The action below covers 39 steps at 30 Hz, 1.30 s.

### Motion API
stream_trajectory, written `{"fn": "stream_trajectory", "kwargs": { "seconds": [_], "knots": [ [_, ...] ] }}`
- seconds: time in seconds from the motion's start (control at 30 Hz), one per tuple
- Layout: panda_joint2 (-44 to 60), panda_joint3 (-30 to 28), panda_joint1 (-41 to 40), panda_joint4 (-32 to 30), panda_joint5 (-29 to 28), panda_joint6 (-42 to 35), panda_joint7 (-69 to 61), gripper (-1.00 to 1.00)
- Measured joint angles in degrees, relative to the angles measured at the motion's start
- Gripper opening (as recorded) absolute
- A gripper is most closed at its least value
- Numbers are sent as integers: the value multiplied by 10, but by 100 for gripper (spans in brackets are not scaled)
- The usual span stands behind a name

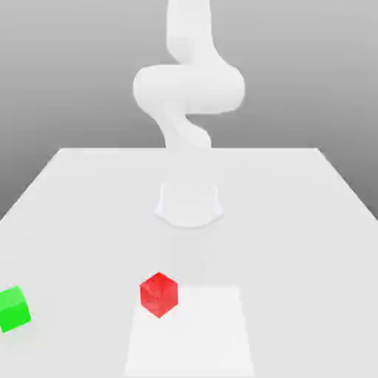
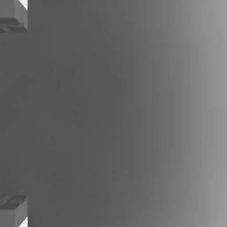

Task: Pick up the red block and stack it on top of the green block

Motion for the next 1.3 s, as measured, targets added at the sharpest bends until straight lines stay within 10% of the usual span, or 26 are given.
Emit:
{"fn": "stream_trajectory", "kwargs": {
  "seconds": [0.57, 0.8, 0.83, 1.3],
  "knots": [
    [358, 29, -104, -274, 2, 248, 275, 0],
    [514, 10, -97, -275, -18, 376, 310, 0],
    [530, 5, -93, -273, -21, 390, 312, -100],
    [403, 17, -98, -291, 4, 282, 294, -100]
  ]
}}
